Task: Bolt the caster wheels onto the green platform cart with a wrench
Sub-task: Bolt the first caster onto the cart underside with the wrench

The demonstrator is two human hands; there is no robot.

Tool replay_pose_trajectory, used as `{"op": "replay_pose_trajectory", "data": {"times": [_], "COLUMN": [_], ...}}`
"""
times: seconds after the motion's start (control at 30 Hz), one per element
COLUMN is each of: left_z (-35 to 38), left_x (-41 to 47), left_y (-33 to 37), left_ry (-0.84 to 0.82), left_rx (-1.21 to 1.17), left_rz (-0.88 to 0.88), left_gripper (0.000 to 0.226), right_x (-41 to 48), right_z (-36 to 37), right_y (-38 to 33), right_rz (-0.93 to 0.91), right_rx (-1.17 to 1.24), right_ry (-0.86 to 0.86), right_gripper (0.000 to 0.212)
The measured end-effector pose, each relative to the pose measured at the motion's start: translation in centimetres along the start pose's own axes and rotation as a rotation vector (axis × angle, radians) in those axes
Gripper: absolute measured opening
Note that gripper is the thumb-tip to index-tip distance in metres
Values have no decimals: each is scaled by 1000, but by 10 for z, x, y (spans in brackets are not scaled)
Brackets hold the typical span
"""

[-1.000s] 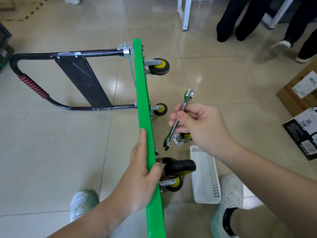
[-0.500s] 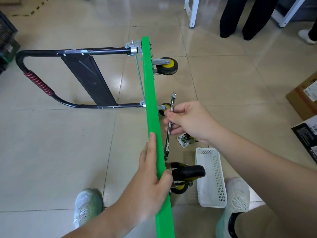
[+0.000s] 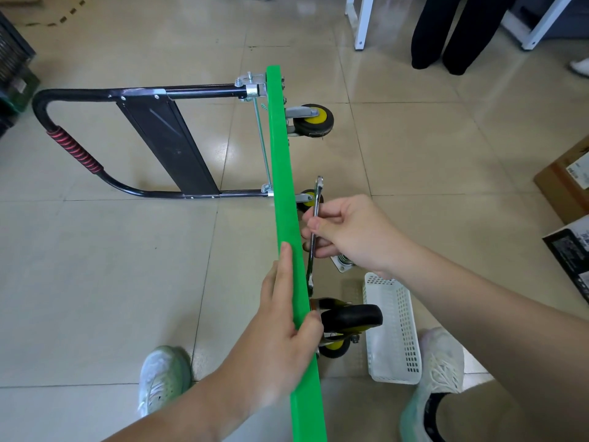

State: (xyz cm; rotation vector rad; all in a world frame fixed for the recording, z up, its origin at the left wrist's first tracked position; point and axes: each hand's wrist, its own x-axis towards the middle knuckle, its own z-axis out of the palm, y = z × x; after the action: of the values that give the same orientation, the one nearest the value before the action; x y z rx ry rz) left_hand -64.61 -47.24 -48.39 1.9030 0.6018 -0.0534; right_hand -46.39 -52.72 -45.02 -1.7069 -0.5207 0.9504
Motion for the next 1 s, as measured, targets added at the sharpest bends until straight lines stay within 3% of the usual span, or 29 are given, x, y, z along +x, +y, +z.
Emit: {"op": "replay_pose_trajectory", "data": {"times": [0.27,0.4,0.53,0.6,0.77,0.87,1.0], "left_z": [2,4,4,5,5,6,6], "left_x": [-1,0,-1,-2,-1,-2,-3], "left_y": [-1,-1,0,1,1,3,5], "left_ry": [23,35,47,49,63,63,59], "left_rx": [4,-1,-45,-57,-20,-21,-25], "left_rz": [5,12,8,9,10,2,-7], "left_gripper": [94,93,90,89,91,90,90], "right_x": [-65,-88,-103,-103,-96,-76,-39], "right_z": [10,18,26,25,9,-7,-20], "right_y": [28,51,71,72,37,10,-4], "right_rz": [-310,-463,-617,-653,-591,-388,-186], "right_rx": [67,2,-123,-132,74,262,229], "right_ry": [181,223,231,249,327,291,199], "right_gripper": [24,29,48,46,21,25,18]}}
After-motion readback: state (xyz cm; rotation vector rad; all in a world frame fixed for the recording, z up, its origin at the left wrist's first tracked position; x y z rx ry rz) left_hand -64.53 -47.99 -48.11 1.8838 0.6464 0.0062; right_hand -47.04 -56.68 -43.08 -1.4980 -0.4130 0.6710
